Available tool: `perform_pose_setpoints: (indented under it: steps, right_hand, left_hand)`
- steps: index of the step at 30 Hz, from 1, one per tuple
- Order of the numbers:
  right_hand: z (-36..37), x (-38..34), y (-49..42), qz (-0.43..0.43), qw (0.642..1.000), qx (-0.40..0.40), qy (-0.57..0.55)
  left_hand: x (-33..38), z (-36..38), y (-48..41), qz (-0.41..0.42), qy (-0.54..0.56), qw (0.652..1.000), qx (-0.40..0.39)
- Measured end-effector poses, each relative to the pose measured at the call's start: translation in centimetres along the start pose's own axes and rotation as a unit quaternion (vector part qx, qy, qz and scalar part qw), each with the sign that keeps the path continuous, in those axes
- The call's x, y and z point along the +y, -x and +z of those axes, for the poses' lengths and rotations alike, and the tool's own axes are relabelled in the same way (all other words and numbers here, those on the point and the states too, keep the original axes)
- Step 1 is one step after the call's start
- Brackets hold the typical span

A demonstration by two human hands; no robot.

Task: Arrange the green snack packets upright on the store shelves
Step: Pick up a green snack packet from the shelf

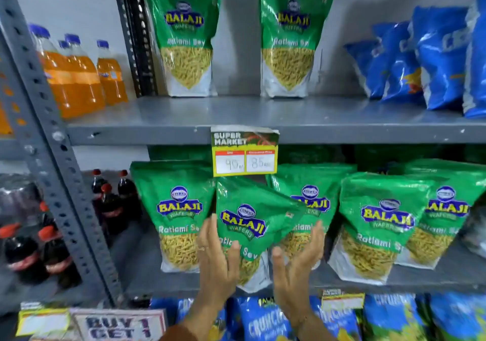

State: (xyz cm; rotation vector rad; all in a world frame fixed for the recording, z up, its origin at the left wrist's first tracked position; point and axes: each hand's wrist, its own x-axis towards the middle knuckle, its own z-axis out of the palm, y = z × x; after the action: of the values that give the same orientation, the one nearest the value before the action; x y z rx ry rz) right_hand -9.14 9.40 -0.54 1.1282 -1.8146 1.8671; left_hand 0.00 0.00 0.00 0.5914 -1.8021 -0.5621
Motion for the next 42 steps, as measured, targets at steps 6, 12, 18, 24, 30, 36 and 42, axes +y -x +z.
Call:
perform_pose_setpoints:
  steps: [6, 12, 18, 24, 30, 36, 42]
  right_hand:
    - [3.3, 2.9, 3.2, 0.155, 0.973, -0.158, -0.065]
    - [4.3, 3.1, 2.5, 0.154, 0.965, -0.203, -0.062]
    - [3.3, 2.1, 2.9, 0.132, 0.974, -0.18, -0.045]
    - [0.6, 0.1, 5.6, 0.142, 0.977, -0.139, -0.077]
    - [-2.2, -5.7, 2.5, 0.078, 0.981, -0.135, -0.112]
    - [-2.8, -16.3, -6.2, -0.065, 0.992, -0.067, -0.086]
    - [-0.2, -24.2, -15.2, -0.127, 0.987, -0.008, -0.102]
  left_hand:
    - [-3.1, 1.5, 1.7, -0.113, 0.059, 0.992, -0.022]
    - [-4.5, 2.4, 1.5, -0.206, 0.121, 0.968, -0.077]
    - [-3.5, 1.5, 1.6, -0.163, 0.07, 0.982, -0.067]
    - [-0.1, -0.1, 5.3, -0.126, 0.04, 0.991, -0.035]
    - [6.7, -2.7, 3.9, -0.041, 0.147, 0.982, 0.109]
    - [15.1, -8.0, -4.5, 0.002, 0.151, 0.967, 0.204]
    - [20.2, -12.6, -15.2, 0.027, 0.096, 0.976, 0.195]
